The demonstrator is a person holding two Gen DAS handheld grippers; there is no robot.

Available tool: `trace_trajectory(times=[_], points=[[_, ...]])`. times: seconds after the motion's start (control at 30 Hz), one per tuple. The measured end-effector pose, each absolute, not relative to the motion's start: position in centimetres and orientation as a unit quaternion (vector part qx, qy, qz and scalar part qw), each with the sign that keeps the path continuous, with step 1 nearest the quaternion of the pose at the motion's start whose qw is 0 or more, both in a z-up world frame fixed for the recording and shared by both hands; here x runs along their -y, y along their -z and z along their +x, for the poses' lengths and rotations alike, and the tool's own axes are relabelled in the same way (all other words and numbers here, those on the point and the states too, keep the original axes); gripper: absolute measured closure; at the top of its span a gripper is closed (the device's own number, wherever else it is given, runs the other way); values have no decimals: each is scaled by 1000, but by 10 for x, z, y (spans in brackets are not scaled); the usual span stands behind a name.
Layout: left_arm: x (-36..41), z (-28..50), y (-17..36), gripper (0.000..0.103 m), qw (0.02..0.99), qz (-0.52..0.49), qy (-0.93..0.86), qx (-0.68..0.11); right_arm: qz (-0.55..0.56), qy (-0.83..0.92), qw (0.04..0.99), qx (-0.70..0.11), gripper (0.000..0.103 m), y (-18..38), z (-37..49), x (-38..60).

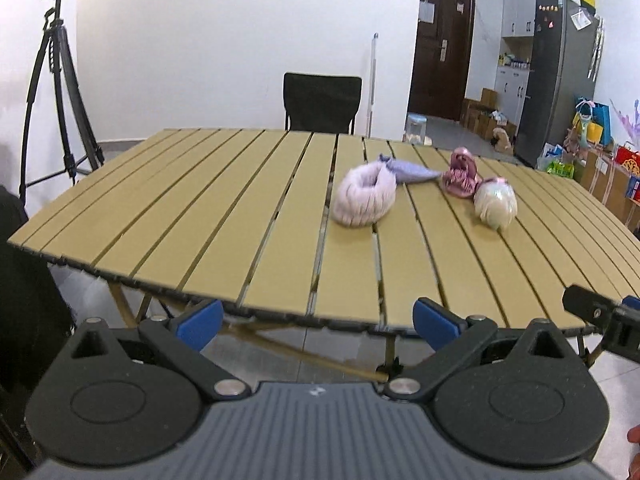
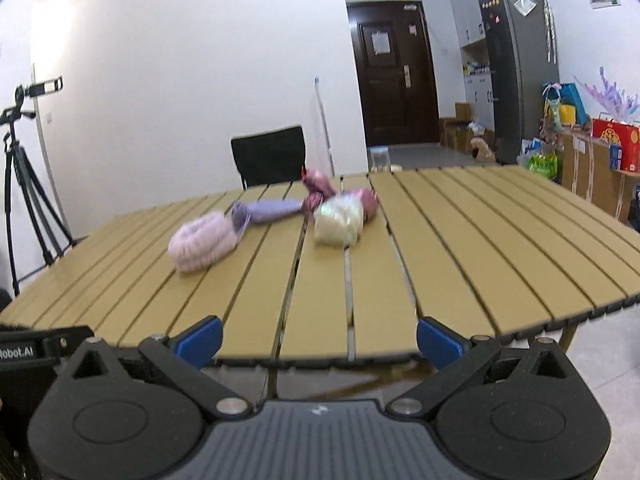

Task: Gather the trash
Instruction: 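Raise both tools back toward the remaining items on the table, then grasp the pink towel roll with the left gripper while right grasps the iridescent plastic bag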

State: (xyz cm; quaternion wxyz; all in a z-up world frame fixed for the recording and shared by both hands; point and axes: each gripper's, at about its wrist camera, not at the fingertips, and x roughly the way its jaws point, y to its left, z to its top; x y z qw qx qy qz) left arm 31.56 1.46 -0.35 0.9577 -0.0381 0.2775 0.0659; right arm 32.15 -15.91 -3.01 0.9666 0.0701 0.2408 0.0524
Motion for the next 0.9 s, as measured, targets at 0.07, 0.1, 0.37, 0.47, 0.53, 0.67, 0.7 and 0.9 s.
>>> trace_trajectory(times=[0.07,0.1,0.37,0.47,0.53,0.67,0.7,0.9], points=[[-13,323,3,0,959,-37,-66,-272,75,-55,969,-229,0,27,328,162],[-13,328,2,0,960,-38,-66,-270,75,-57,970,-224,0,25,332,162],[-9,364,-2,0,963,-40,-68,-257,71,-62,977,-191,0,15,364,162],[-8,378,-3,0,965,-44,-65,-252,75,-63,978,-182,0,14,379,163],[-8,389,-4,0,965,-48,-66,-249,80,-63,978,-181,0,15,389,165],[-6,410,-5,0,965,-54,-64,-250,89,-62,977,-182,0,19,408,170],[-6,415,-5,0,965,-54,-63,-249,89,-62,977,-183,0,19,412,170],[3,451,-3,0,965,-45,-51,-252,84,-56,977,-186,0,23,440,172]])
